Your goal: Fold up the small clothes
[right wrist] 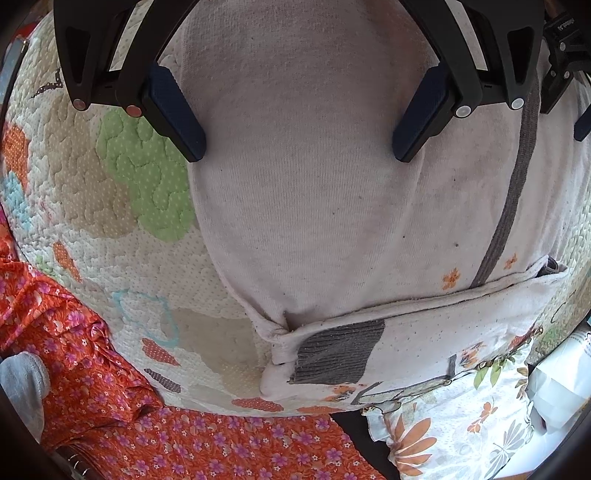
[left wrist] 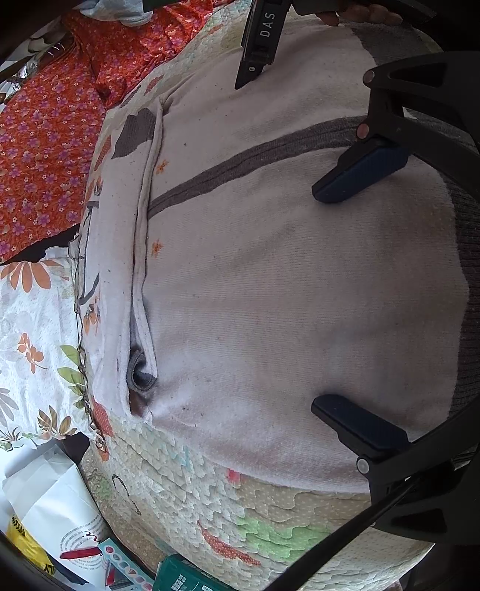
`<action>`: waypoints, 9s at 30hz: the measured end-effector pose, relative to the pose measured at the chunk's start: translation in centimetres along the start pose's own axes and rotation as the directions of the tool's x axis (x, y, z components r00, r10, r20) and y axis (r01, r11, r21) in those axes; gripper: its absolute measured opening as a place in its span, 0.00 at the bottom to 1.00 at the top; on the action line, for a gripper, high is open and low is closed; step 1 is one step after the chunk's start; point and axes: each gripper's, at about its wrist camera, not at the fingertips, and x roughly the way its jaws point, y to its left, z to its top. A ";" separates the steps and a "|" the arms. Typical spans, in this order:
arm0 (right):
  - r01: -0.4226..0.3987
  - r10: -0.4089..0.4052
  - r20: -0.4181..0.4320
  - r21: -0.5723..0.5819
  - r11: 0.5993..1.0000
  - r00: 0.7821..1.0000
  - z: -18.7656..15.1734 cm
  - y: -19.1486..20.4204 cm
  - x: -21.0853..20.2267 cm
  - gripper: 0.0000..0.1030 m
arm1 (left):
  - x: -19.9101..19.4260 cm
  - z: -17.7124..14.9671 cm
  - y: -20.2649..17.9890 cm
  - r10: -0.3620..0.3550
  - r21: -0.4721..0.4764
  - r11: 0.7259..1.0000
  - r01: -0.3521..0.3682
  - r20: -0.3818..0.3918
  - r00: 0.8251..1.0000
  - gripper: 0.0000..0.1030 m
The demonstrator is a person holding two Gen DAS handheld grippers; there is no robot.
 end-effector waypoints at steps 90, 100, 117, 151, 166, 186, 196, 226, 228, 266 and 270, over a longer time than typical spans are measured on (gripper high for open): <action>0.021 -0.021 0.027 -0.012 1.000 0.999 -0.4 0.1 -0.1 0.99 | -0.3 -0.4 -0.6 0.007 -0.005 1.000 -0.007 -0.005 1.000 1.00; 0.021 -0.021 0.028 -0.012 1.000 0.999 -0.4 0.1 -0.1 0.99 | -0.4 -0.3 -0.8 0.008 -0.006 1.000 -0.008 -0.009 1.000 1.00; 0.024 -0.024 0.031 -0.008 1.000 0.999 -0.3 -0.1 -0.1 0.99 | -0.1 -0.3 -0.9 0.017 -0.013 1.000 -0.018 -0.024 1.000 1.00; -0.025 0.026 -0.019 0.044 0.999 0.999 0.2 -0.4 -0.4 1.00 | -0.1 -0.6 -0.7 0.012 -0.012 1.000 -0.013 -0.068 0.998 1.00; -0.100 0.099 0.030 0.022 0.995 0.995 0.7 0.0 -2.4 0.89 | 0.0 -0.7 -0.3 -0.003 -0.036 0.999 0.001 -0.071 0.997 1.00; -0.127 0.127 0.017 0.252 0.959 0.992 -0.7 -8.2 -3.5 0.68 | -1.6 -0.1 11.8 -0.177 -0.374 0.916 0.147 -0.047 0.983 0.62; -0.445 0.468 0.042 0.391 0.806 0.883 -5.2 -10.3 -3.6 0.69 | -1.3 -1.3 11.2 -0.526 -0.424 0.778 0.462 -0.039 0.849 0.42; -0.563 0.569 0.045 0.227 0.795 0.821 -7.8 -4.4 -10.1 0.09 | -7.4 -0.3 11.8 -0.484 -0.414 0.789 0.453 0.036 0.875 0.07; -0.579 0.575 0.082 0.191 0.793 0.814 -4.6 -4.0 -11.3 0.09 | -7.0 2.8 11.8 -0.471 -0.402 0.797 0.450 0.052 0.881 0.07; -0.321 0.299 0.119 0.269 0.908 0.947 15.9 -5.9 2.9 0.81 | 7.0 17.4 16.6 -0.190 -0.499 0.848 0.181 0.033 0.981 0.73; -0.334 0.329 0.073 0.325 0.885 0.942 13.5 -7.6 3.5 0.81 | 7.6 15.4 17.2 -0.237 -0.491 0.850 0.192 -0.031 0.971 0.73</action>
